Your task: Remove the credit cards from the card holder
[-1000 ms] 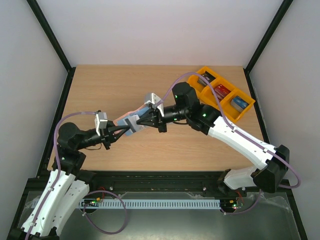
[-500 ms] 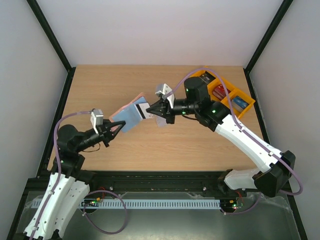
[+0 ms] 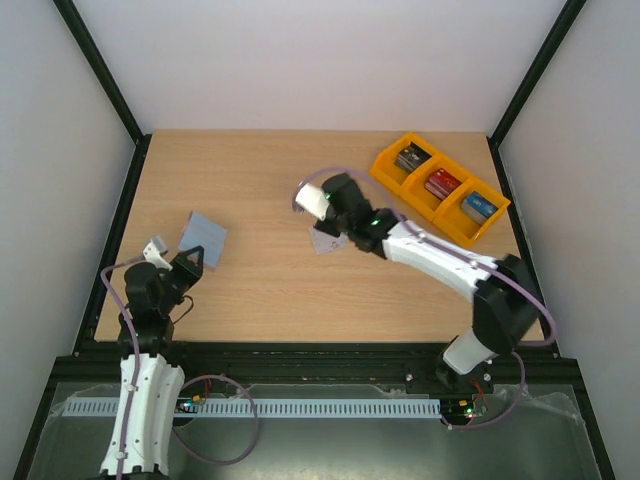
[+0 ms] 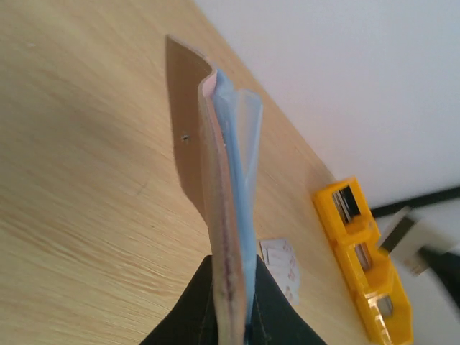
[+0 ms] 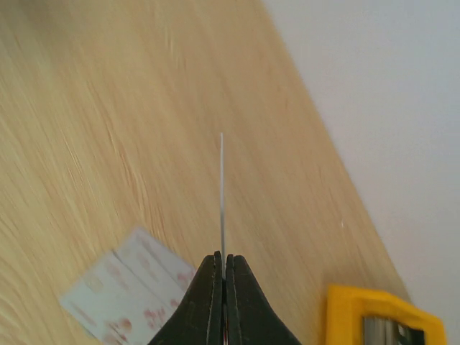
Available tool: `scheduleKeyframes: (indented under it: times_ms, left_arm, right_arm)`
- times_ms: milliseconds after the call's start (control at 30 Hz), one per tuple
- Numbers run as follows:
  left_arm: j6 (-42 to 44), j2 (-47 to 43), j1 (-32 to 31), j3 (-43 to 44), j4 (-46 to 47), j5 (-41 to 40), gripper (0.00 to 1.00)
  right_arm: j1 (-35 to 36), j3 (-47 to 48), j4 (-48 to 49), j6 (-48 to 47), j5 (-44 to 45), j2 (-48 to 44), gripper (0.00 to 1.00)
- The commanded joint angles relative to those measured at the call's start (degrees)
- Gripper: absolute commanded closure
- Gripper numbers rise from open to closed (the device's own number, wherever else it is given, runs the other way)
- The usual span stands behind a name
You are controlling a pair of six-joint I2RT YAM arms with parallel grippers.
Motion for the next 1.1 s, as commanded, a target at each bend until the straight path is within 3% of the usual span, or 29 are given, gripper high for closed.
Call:
scheduleKeyframes:
  times_ms: [0, 100, 367, 467, 633, 733, 833, 1067]
  left_arm:
    - [-7.5, -3.6, 3.3, -2.3, -0.8, -2.2, 0.98]
    - [-7.5, -5.8, 4.6, -4.0, -0.9, -3.0, 0.98]
    - [-8.1, -10.2, 5.5, -7.0, 0.7, -4.0, 0.98]
    - [-8.4, -10.6, 5.5, -7.5, 1.6, -4.0, 0.98]
    - [-8.6, -11.0, 5.5, -7.9, 2.2, -3.5, 0.98]
    - [-8.6, -11.1, 5.5, -8.2, 2.6, -3.4, 0.98]
    - [-8.7, -11.1, 5.5, -8.1, 2.8, -3.4, 0.98]
    - [-7.7, -11.0, 5.6, -7.8, 3.5, -2.5, 0.98]
  right_arm:
    - [3.2, -7.6, 11.3, -24.3, 22.4, 7.2, 0.98]
    - [4.1, -10.4, 18.4, -31.1, 25.5, 11.0, 0.98]
    - [4.9, -14.7, 26.0, -36.0, 20.5, 16.1, 0.98]
    - [4.9, -14.8, 27.4, -38.7, 23.1, 19.8, 0.98]
    - [4.9, -15.1, 25.4, -39.2, 23.7, 20.4, 0.90]
    - [4.9, -15.8, 23.9, -38.6, 22.9, 19.0, 0.75]
    - [4.9, -16.0, 23.1, -37.3, 23.4, 17.0, 0.43]
    - [4.9, -16.6, 21.5, -28.6, 18.5, 5.7, 0.27]
